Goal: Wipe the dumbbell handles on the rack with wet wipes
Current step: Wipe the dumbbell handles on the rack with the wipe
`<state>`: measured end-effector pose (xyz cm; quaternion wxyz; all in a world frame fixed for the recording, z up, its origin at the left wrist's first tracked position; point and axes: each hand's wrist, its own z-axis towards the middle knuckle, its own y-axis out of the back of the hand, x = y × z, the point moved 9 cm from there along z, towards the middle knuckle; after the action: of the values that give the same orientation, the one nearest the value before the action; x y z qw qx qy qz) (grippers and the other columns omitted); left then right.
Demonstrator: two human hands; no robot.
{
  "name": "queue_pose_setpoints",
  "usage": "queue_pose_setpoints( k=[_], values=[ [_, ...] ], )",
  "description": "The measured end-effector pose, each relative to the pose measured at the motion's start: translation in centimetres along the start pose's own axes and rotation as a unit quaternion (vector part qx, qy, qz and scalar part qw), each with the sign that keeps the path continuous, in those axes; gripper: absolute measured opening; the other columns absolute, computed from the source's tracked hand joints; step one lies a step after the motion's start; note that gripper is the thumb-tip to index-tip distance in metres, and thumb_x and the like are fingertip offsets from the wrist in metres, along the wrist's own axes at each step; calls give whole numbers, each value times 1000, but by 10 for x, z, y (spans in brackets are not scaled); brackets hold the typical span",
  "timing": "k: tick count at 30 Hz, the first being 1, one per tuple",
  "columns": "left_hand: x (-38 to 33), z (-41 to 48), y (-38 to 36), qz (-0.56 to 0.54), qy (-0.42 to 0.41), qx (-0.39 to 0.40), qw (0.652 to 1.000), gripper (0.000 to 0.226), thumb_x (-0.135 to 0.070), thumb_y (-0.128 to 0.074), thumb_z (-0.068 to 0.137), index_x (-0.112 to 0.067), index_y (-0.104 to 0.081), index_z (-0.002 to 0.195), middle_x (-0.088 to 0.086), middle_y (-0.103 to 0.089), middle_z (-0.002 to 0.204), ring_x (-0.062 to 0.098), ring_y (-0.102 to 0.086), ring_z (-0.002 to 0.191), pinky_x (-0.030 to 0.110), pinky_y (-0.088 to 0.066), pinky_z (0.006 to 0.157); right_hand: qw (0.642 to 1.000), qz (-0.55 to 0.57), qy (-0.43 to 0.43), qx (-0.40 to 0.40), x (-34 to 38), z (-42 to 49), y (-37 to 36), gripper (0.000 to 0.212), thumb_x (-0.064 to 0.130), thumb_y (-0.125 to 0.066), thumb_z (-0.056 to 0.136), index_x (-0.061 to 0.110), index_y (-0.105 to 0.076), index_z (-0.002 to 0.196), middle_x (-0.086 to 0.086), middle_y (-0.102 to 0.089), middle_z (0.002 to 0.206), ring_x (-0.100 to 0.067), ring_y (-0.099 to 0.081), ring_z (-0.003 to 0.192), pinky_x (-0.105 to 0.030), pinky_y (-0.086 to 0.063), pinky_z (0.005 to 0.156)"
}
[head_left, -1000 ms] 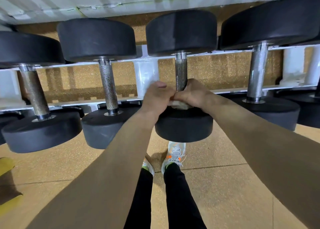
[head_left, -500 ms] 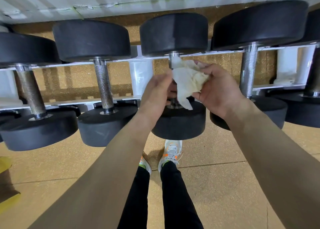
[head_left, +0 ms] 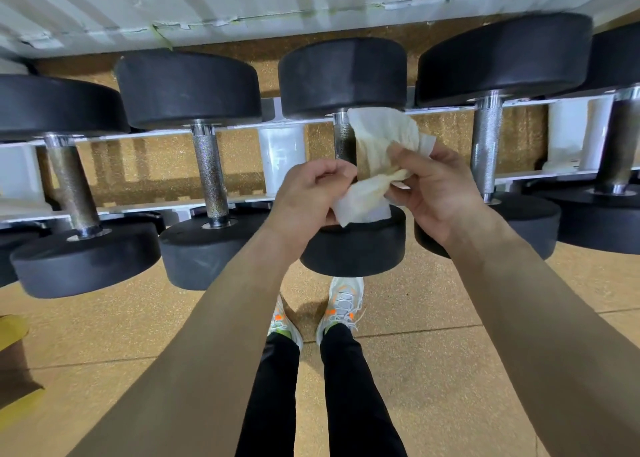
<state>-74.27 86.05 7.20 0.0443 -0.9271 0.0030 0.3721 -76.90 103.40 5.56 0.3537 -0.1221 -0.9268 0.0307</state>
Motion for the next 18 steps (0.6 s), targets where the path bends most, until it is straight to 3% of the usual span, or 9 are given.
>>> queue_pose_setpoints(
  k=[3,5,7,9,11,13,15,18],
  values=[
    [-2,-13,-18,83,22,130,988,12,-22,-63,99,-14,-68,106,3,-70,74,17,-69,76,30,-56,68,1000,15,14,-15,7,0,7,6,11,-71,92,12,-72,97,-6,-72,89,-24,-68,85,-46,-57,81],
    [-4,-11,-9,122,1,63,991,19,-35,-66,96,-19,-64,108,-3,-68,71,11,-68,73,28,-54,69,998,48,6,34,8,-2,0,21,9,-62,96,4,-70,115,-14,-73,103,-27,-70,92,-44,-57,86],
    [-5,-6,9,76,-10,-43,996,42,-47,-75,84,-26,-58,115,-8,-68,91,4,-68,85,27,-55,80,995,45,-12,90,7,-8,-13,25,7,-55,100,2,-66,121,-14,-74,107,-25,-72,94,-39,-60,87],
    [-4,-2,5,14,-3,-17,1000,51,-48,-77,76,-28,-59,119,-9,-71,107,2,-68,100,23,-53,90,988,48,-35,139,4,-15,-26,27,7,-52,101,1,-64,125,-14,-74,108,-24,-73,95,-36,-61,85],
    [-1,-1,-2,-35,4,21,999,41,-40,-78,80,-18,-69,113,-2,-75,111,10,-70,105,27,-53,93,985,62,-50,151,3,-17,-31,27,8,-51,102,0,-63,125,-14,-75,107,-24,-74,95,-37,-61,84],
    [0,1,3,-98,0,-13,995,33,-31,-76,88,-6,-72,109,13,-76,108,27,-72,105,45,-56,95,991,60,-47,113,4,-13,-27,25,10,-52,103,4,-65,123,-12,-76,109,-25,-74,100,-40,-61,87],
    [1,2,12,-93,-9,-75,993,30,-30,-72,92,-2,-68,101,25,-71,104,30,-71,93,56,-56,87,998,25,-33,37,2,-5,-16,23,14,-55,104,9,-67,122,-11,-75,116,-28,-72,108,-47,-59,93],
    [7,6,17,-22,-30,-151,988,22,-35,-71,93,-14,-64,91,20,-72,96,26,-70,82,55,-57,83,989,-84,15,-120,-1,6,0,14,22,-54,105,17,-67,105,-2,-75,100,-21,-73,95,-44,-60,89]
  ],
)
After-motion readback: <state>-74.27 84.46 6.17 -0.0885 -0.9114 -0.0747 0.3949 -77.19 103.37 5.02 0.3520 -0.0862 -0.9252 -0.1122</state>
